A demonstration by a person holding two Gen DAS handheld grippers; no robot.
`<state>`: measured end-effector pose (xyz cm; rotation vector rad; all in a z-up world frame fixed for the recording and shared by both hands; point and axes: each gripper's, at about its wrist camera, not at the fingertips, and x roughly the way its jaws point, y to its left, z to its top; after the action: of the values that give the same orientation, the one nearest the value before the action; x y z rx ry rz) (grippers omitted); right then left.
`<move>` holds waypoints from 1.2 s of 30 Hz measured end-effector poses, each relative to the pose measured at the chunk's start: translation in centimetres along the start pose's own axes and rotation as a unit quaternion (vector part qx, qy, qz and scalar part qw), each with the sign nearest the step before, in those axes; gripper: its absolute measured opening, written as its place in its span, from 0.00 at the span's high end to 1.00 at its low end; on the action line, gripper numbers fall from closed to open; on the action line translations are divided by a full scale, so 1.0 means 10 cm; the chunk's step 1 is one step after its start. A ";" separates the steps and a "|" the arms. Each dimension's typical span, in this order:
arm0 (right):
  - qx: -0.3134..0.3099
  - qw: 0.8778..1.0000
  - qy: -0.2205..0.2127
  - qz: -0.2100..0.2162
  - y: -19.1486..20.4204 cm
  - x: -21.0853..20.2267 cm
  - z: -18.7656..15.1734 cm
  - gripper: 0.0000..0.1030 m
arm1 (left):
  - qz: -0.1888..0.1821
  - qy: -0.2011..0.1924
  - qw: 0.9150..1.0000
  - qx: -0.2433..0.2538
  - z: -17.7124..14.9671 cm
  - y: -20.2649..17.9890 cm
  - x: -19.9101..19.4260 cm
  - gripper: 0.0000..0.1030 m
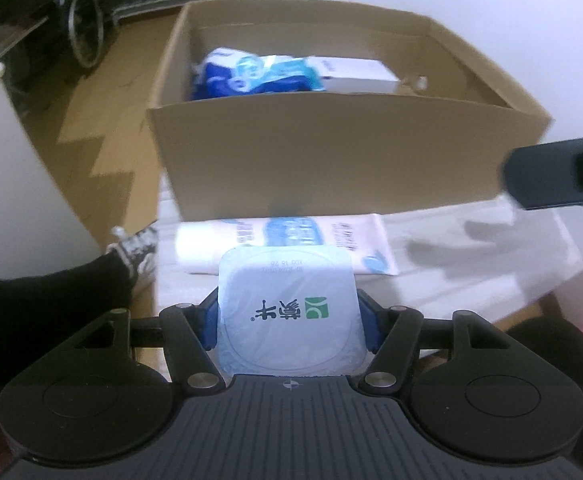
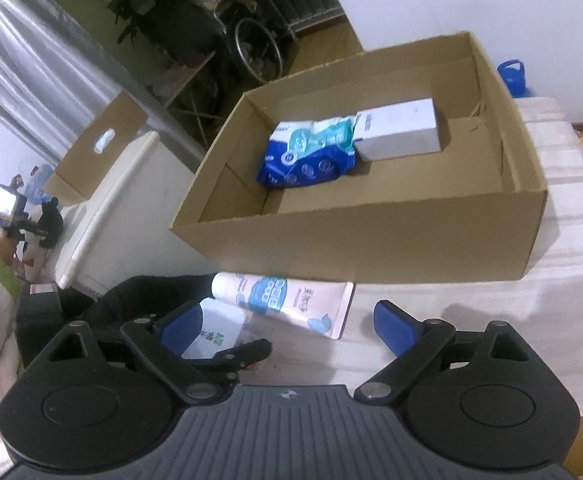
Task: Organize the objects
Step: 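Close both grippers on the white square package from either side, then lift the white square package with both grippers over the cardboard box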
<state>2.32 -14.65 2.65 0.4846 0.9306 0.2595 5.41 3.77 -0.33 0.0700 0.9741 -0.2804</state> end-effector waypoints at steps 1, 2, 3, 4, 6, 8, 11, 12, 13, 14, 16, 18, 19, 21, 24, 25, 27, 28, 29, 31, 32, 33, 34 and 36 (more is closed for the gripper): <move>-0.002 1.000 0.001 -0.001 0.00 0.00 -0.01 0.08 | -0.004 -0.002 1.000 0.005 -0.01 -0.03 0.00 0.39; -0.005 1.000 0.003 -0.002 0.01 0.01 -0.02 0.08 | -0.007 -0.004 1.000 0.010 -0.03 -0.06 -0.01 0.39; -0.009 1.000 0.006 -0.003 0.01 0.01 -0.02 0.08 | -0.013 -0.007 1.000 0.015 -0.03 -0.09 -0.01 0.39; -0.012 1.000 0.007 -0.003 0.02 0.02 -0.03 0.08 | -0.020 -0.010 1.000 0.017 -0.04 -0.12 -0.01 0.39; -0.016 1.000 0.013 -0.003 0.03 0.04 -0.03 0.08 | -0.027 -0.017 0.999 0.025 -0.05 -0.18 -0.01 0.39; -0.019 1.000 0.021 -0.004 0.04 0.09 -0.04 0.08 | -0.028 -0.027 0.999 0.038 -0.05 -0.22 0.00 0.39; -0.027 0.999 0.033 -0.002 0.08 0.17 -0.07 0.08 | -0.034 -0.039 0.998 0.039 -0.08 -0.21 -0.01 0.38; -0.032 0.999 0.039 -0.001 0.10 0.21 -0.09 0.08 | -0.038 -0.042 0.998 0.037 -0.09 -0.20 -0.01 0.38; -0.037 0.998 0.045 0.000 0.13 0.25 -0.10 0.08 | -0.043 -0.046 0.997 0.036 -0.11 -0.17 -0.02 0.38; -0.041 0.998 0.052 0.002 0.15 0.29 -0.11 0.08 | -0.045 -0.048 0.997 0.037 -0.13 -0.16 -0.03 0.38; -0.049 0.997 0.062 0.005 0.20 0.37 -0.13 0.08 | -0.050 -0.054 0.996 0.043 -0.16 -0.15 -0.05 0.38; -0.051 0.996 0.072 0.007 0.23 0.44 -0.13 0.08 | -0.051 -0.057 0.996 0.049 -0.18 -0.16 -0.06 0.38; -0.052 0.996 0.078 0.010 0.25 0.47 -0.12 0.08 | -0.051 -0.058 0.996 0.050 -0.19 -0.16 -0.07 0.38; -0.062 0.993 0.094 0.016 0.30 0.56 -0.11 0.08 | -0.050 -0.060 0.995 0.054 -0.19 -0.18 -0.07 0.38; -0.089 0.989 0.118 0.026 0.39 0.67 -0.10 0.11 | -0.054 -0.063 0.995 0.050 -0.19 -0.17 -0.07 0.38; -0.094 0.988 0.121 0.028 0.41 0.69 -0.11 0.13 | -0.059 -0.060 0.995 0.048 -0.19 -0.16 -0.06 0.38; -0.101 0.986 0.132 0.029 0.44 0.74 -0.10 0.22 | -0.067 -0.056 0.995 0.041 -0.21 -0.13 -0.04 0.39; -0.107 0.984 0.139 0.027 0.45 0.77 -0.10 0.25 | -0.071 -0.054 0.995 0.040 -0.22 -0.12 -0.04 0.39; -0.110 0.983 0.144 0.028 0.46 0.80 -0.11 0.27 | -0.074 -0.053 0.995 0.041 -0.23 -0.11 -0.03 0.39; -0.109 0.981 0.157 0.031 0.46 0.86 -0.13 0.29 | -0.077 -0.055 0.995 0.041 -0.26 -0.10 -0.03 0.38; -0.110 0.980 0.161 0.029 0.46 0.89 -0.15 0.29 | -0.078 -0.054 0.995 0.042 -0.26 -0.10 -0.02 0.38; -0.109 0.981 0.158 0.028 0.45 0.90 -0.16 0.29 | -0.077 -0.055 0.995 0.044 -0.26 -0.10 -0.02 0.39; -0.107 0.982 0.156 0.030 0.44 0.90 -0.17 0.29 | -0.076 -0.055 0.995 0.046 -0.26 -0.10 -0.01 0.39; -0.102 0.983 0.151 0.032 0.44 0.89 -0.17 0.30 | -0.073 -0.056 0.995 0.049 -0.25 -0.10 -0.01 0.41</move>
<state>6.06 -6.65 -2.27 0.2891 1.1708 0.4919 3.07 3.31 -1.63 0.0722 0.8545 -0.4622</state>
